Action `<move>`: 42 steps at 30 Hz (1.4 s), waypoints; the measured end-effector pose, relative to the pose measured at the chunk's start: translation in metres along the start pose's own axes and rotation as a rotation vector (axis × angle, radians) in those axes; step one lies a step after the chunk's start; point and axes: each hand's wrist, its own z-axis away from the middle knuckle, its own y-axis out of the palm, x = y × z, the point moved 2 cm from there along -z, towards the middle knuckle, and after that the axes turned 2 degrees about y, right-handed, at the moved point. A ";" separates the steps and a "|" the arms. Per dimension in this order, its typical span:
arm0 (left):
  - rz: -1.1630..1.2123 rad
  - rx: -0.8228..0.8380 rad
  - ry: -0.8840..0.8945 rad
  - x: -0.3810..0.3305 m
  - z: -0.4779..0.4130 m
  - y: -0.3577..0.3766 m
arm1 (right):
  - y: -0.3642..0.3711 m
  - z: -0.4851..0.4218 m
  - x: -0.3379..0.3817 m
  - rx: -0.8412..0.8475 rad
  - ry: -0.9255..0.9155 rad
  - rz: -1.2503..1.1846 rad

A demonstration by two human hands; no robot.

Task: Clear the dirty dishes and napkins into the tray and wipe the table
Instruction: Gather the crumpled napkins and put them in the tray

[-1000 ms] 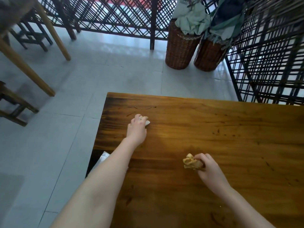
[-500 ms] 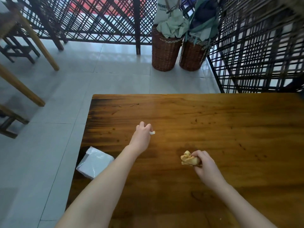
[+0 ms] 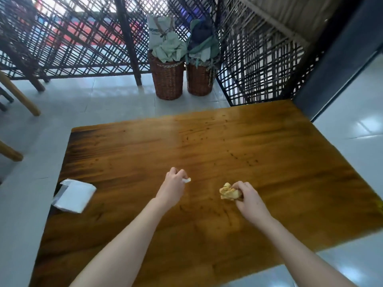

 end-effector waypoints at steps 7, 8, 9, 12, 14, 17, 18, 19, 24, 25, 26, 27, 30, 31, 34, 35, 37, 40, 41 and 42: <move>0.031 0.042 0.055 -0.109 0.013 0.056 | -0.073 0.054 -0.091 -0.126 0.038 -0.033; 0.050 0.052 0.052 -0.124 0.014 0.066 | -0.082 0.061 -0.104 -0.137 0.044 -0.035; 0.063 0.063 0.055 -0.138 0.014 0.075 | -0.091 0.068 -0.117 -0.147 0.054 -0.031; 0.090 0.086 0.085 -0.177 0.014 0.098 | -0.113 0.086 -0.152 -0.174 0.091 -0.020; 0.077 0.102 0.115 -0.200 0.010 0.111 | -0.125 0.096 -0.174 -0.188 0.119 -0.023; 0.069 0.116 0.164 -0.230 0.000 0.128 | -0.142 0.110 -0.202 -0.203 0.162 -0.030; 0.070 0.119 0.178 -0.240 -0.004 0.134 | -0.147 0.114 -0.210 -0.213 0.179 -0.035; 0.070 0.122 0.191 -0.250 -0.010 0.139 | -0.153 0.117 -0.218 -0.224 0.194 -0.038; 0.071 0.156 0.290 -0.303 -0.043 0.170 | -0.184 0.124 -0.262 -0.276 0.271 -0.057; 0.076 0.163 0.305 -0.313 -0.050 0.177 | -0.190 0.124 -0.272 -0.281 0.283 -0.060; 0.079 0.169 0.313 -0.323 -0.057 0.183 | -0.196 0.124 -0.281 -0.286 0.293 -0.065; 0.081 0.174 0.317 -0.333 -0.065 0.190 | -0.202 0.123 -0.291 -0.291 0.301 -0.069; 0.094 0.200 0.338 -0.362 -0.092 0.208 | -0.221 0.117 -0.321 -0.305 0.326 -0.075; 0.093 0.211 0.350 -0.371 -0.102 0.214 | -0.227 0.113 -0.332 -0.302 0.344 -0.072; 0.092 0.227 0.363 -0.401 -0.133 0.231 | -0.250 0.102 -0.362 -0.285 0.392 -0.058; 0.092 0.232 0.360 -0.412 -0.144 0.236 | -0.261 0.097 -0.372 -0.282 0.400 -0.054; 0.064 0.253 0.357 -0.433 -0.164 0.246 | -0.282 0.088 -0.392 -0.298 0.415 -0.048; 0.061 0.287 0.383 -0.464 -0.194 0.260 | -0.314 0.075 -0.420 -0.374 0.464 -0.078; 0.059 0.294 0.398 -0.475 -0.203 0.264 | -0.324 0.072 -0.428 -0.395 0.476 -0.085; 0.051 0.299 0.414 -0.486 -0.210 0.268 | -0.332 0.068 -0.435 -0.411 0.488 -0.085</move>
